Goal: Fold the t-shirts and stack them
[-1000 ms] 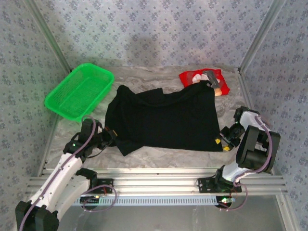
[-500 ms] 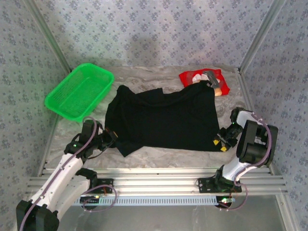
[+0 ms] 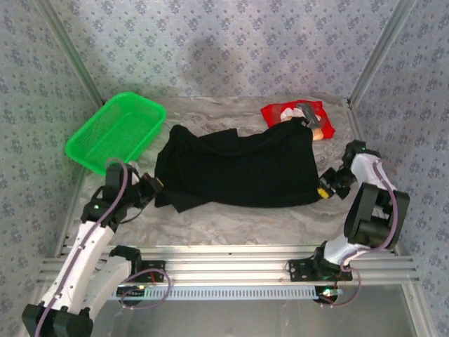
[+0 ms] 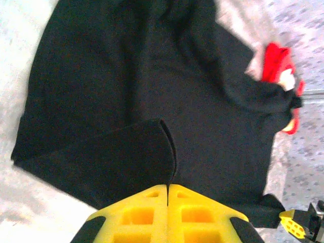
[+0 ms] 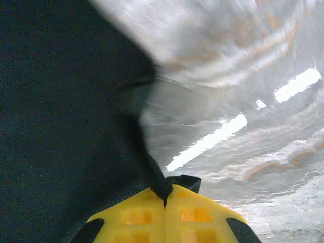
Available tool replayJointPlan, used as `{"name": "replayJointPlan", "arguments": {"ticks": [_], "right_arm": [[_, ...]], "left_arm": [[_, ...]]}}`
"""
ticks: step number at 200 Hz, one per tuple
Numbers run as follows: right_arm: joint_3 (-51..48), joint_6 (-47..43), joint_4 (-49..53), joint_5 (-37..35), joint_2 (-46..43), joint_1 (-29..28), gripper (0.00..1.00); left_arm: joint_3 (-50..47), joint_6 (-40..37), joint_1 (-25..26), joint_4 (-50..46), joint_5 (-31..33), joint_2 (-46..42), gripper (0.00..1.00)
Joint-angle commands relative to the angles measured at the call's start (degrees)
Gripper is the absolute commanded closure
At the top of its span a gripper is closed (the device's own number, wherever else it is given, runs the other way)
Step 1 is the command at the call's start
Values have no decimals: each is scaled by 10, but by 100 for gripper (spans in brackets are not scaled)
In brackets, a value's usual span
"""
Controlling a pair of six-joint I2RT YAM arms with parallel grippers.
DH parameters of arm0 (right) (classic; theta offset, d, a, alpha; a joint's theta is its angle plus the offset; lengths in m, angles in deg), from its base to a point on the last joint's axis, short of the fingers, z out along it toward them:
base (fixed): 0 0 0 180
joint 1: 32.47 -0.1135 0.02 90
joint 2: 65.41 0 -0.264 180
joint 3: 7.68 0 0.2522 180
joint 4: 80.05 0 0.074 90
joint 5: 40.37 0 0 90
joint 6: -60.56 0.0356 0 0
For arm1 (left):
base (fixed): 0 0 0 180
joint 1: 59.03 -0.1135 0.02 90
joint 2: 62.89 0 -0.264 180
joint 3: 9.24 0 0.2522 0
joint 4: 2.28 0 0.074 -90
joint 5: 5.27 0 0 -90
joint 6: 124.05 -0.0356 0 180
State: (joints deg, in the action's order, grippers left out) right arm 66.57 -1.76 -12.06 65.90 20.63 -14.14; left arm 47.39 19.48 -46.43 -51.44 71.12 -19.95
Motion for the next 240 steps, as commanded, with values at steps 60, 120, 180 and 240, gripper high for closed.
{"name": "replayJointPlan", "arguments": {"ticks": [60,120,180,240], "right_arm": [[309,229,-160,284,-68,15,100],[462,346,-254,341,-81,30,100],[580,412,-279,364,-84,51,100],[618,401,-297,360,-11,37,100]], "left_arm": [[469,-143,-34,-63,0,167,100],[713,-180,-49,-62,-5,246,100],[983,-228,-50,-119,-24,366,100],[1098,-208,-97,-87,-100,509,100]]}}
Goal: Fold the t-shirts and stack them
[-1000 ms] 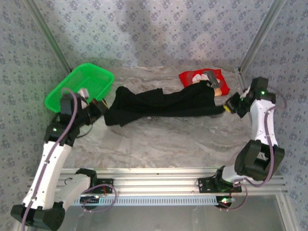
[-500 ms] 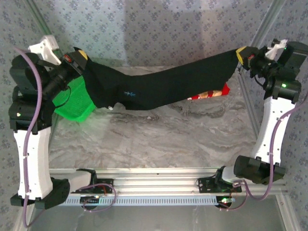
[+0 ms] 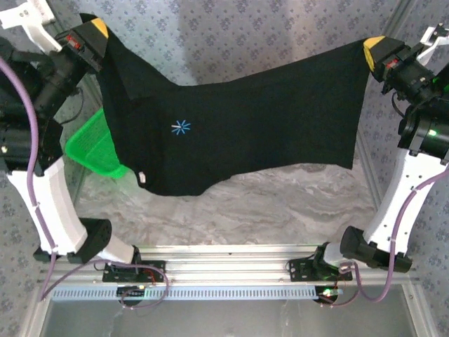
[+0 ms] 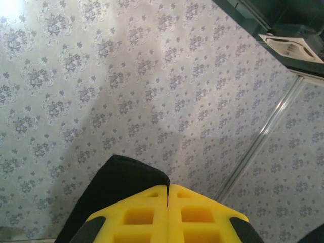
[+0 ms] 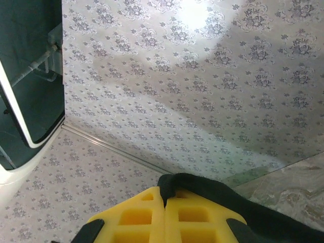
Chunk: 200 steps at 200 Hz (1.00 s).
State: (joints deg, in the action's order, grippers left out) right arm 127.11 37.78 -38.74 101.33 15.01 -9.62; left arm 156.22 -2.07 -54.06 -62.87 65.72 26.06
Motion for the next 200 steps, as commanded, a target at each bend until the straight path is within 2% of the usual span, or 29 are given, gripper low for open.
{"name": "replayJointPlan", "arguments": {"ticks": [1,44,85,119,139,161,184,200], "right_arm": [[14,6,-31,6,47,-10,100],[112,-24,-18,-4,169,-37,100],[234,-3,-49,0,297,-41,100],[340,27,-90,-2,398,-36,100],[355,74,-157,-15,418,-30,100],[373,88,-172,-19,426,-16,100],[372,79,-161,-4,418,1,100],[363,32,-115,11,403,9,100]], "left_arm": [[11,8,-22,29,-47,52,100],[120,78,-45,77,-104,181,100],[140,193,-71,222,-157,259,100],[166,198,-82,246,-175,279,100],[166,235,-107,284,-179,281,100],[166,264,-136,313,-185,275,100],[166,254,-151,305,-207,259,100],[166,217,-149,252,-228,244,100]]}}
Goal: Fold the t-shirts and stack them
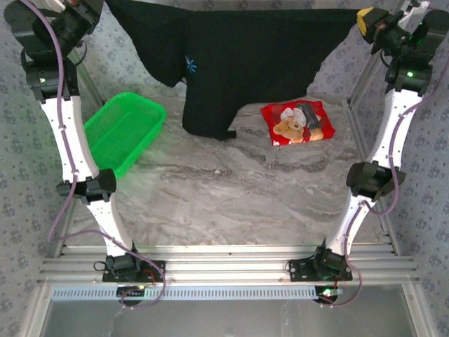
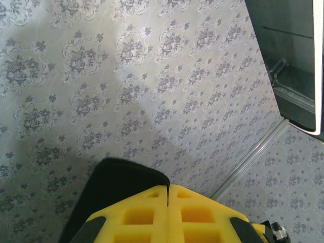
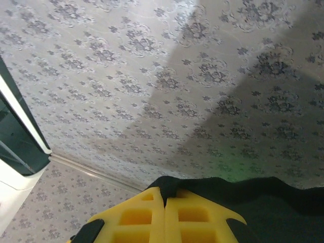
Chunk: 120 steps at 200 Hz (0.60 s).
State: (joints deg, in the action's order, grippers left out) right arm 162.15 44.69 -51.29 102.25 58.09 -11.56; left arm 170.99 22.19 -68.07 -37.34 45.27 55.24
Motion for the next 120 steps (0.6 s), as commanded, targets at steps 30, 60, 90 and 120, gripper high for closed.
{"name": "replayJointPlan", "arguments": {"ticks": [30,60,90,120], "right_arm": [[-180,-187,104,-2,-140,32,100],[-476,-285,106,-27,-287,46,100],[-719,-351,131,-30,-405,74,100],[-870,-411,186,-54,-477,105,100]], "left_arm": [[12,-189,5,-254,18,-82,100],[-80,-303,27,-389,80,-145,100],[-459,-319,62,-288,115,-340,100],[-817,-262,66,-206,135,-529,100]]}}
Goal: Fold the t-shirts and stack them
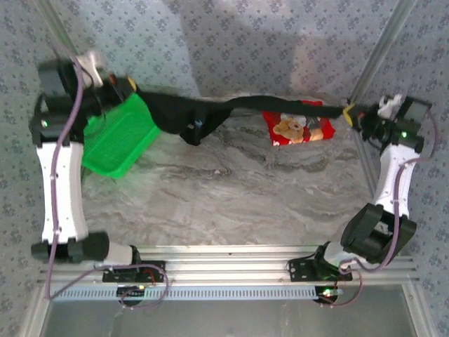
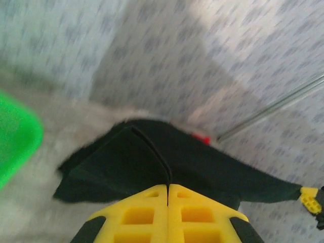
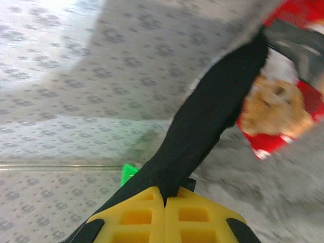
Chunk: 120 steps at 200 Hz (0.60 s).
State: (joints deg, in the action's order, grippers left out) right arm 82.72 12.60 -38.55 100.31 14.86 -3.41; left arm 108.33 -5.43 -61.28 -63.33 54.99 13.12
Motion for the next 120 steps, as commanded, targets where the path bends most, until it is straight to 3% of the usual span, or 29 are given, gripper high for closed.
{"name": "replayJointPlan", "arguments": {"ticks": [1,39,79,120], "right_arm": [[-77,-93,61,-36,-46,24,100],[-170,-127,156,-93,-84,28,100],[-246,-122,238,-215,-124,48,100],[-257,-106,280,-254,-138,52,100]], "left_arm": [[-199,17,-2,55,38,-112,100],[-402,57,-3,-10,92,-284,100],[-499,93,-20,-126,178,-396,100],[-543,154,-24,-208,258,-472,100]]}}
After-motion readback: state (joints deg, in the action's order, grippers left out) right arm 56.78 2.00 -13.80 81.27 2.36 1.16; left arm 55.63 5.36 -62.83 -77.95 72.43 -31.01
